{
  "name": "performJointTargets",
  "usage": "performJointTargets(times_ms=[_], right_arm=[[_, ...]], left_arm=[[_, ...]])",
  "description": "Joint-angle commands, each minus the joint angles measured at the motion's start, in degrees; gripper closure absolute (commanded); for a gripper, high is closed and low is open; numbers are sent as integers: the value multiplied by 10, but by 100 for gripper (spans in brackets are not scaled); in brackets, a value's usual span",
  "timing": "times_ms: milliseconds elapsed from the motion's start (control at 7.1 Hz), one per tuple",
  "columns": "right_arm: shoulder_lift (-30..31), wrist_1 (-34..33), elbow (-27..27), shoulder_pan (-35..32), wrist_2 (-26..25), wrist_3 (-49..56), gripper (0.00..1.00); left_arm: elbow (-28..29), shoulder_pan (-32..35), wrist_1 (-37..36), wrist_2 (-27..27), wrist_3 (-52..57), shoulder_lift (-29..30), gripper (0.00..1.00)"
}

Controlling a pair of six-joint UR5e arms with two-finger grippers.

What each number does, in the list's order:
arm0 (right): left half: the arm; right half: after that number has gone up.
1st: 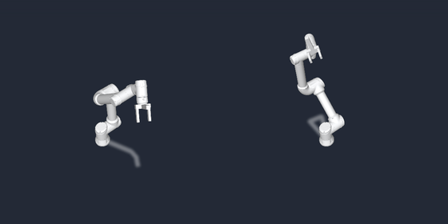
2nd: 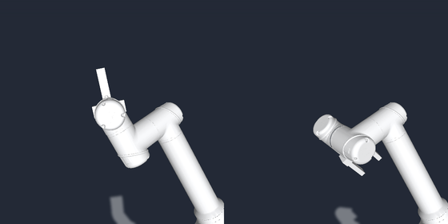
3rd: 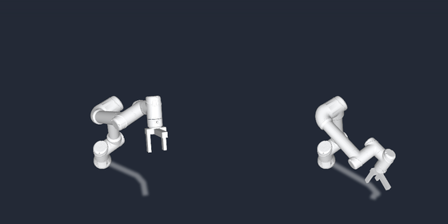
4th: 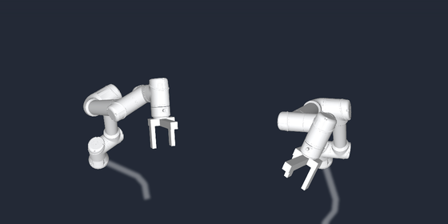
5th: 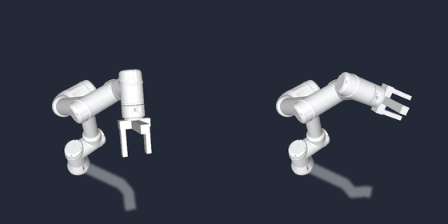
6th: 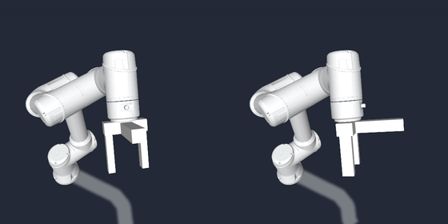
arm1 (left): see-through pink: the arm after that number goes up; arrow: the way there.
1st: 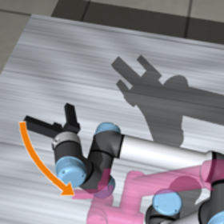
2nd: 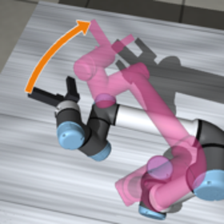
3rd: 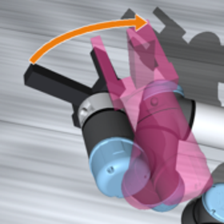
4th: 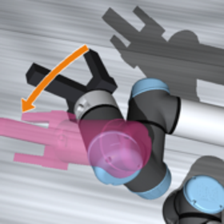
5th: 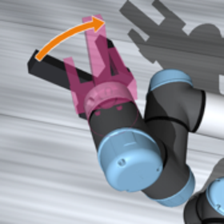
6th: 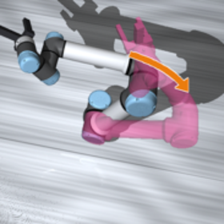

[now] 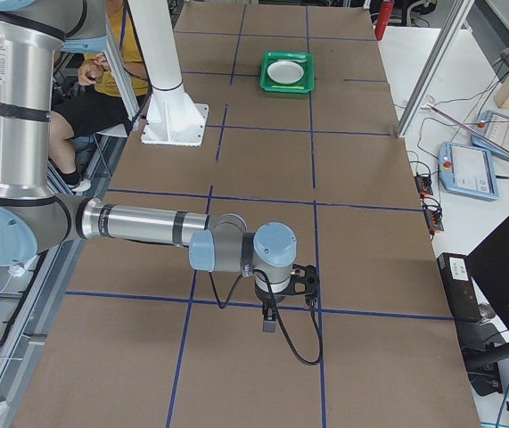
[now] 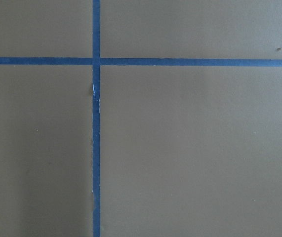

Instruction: Place fork

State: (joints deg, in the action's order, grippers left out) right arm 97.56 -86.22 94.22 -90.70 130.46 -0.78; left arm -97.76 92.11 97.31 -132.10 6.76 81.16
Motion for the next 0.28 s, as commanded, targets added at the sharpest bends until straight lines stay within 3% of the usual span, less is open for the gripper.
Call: performJointTargets(times_ms=[0,141], right_arm=[[0,0,0,0,1,0,0],[0,0,0,0,1,0,0]], left_arm=[[0,0,0,0,0,-2,0],[0,0,1,0,0,-2,0]])
